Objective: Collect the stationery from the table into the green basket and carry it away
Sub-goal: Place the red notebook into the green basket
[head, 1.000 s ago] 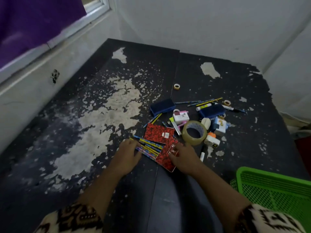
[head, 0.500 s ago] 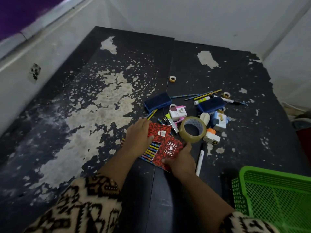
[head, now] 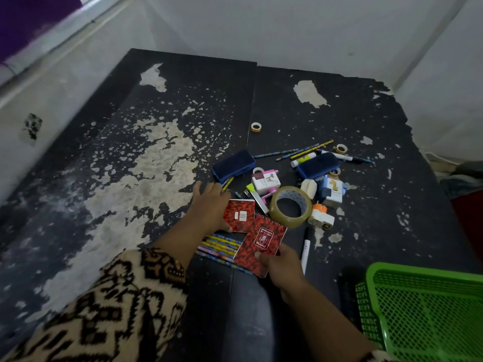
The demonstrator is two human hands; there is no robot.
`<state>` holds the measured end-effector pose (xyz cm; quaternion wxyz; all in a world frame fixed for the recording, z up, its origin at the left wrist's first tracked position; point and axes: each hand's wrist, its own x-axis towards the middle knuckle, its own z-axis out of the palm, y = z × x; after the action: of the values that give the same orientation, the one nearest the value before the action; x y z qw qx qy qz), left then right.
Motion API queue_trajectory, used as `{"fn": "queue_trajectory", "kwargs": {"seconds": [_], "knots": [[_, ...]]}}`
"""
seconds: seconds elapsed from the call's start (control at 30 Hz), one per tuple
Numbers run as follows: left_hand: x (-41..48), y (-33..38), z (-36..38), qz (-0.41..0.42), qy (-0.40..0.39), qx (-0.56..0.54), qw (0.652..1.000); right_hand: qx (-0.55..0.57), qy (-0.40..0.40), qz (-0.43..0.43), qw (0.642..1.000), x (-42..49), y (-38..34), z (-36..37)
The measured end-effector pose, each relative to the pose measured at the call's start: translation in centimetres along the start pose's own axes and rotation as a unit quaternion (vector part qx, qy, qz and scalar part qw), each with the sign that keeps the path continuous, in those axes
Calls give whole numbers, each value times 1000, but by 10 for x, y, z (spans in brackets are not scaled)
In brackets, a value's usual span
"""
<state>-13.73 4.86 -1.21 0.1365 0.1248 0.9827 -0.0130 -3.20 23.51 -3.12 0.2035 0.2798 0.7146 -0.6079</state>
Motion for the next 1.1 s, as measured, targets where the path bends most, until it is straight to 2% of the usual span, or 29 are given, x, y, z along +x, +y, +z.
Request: {"fn": "queue_trajectory", "kwargs": {"seconds": [0.23,0.37,0.43,0.57,0.73,0.93,1.0,1.1], "knots": [[-6,-3,0,-10,38,-53,998,58,-13,0,998,-8,-6,-6],[-16,-10,-5,-29,38,-212,976,60,-21,7,998,-11,-8,-9],[-27,-14,-7,-43,34,-296,953,61,-26,11,998,-13,-9,-9],[-50,-15,-17,-62,80,-404,909,81,-30,21,996,-14,-12,-13],[-77,-6,-24,-144,114,-569,802,99,-21,-20,995,-26,-21,-16],[-108,40,-16,-186,79,-663,721,140,-84,-110,980,-59,-30,-19],[-118,61,-17,-181,82,-689,696,104,-90,-132,982,-68,-29,-19],[-130,88,-22,-181,77,-718,667,40,-53,-170,983,-79,-24,-25]]}}
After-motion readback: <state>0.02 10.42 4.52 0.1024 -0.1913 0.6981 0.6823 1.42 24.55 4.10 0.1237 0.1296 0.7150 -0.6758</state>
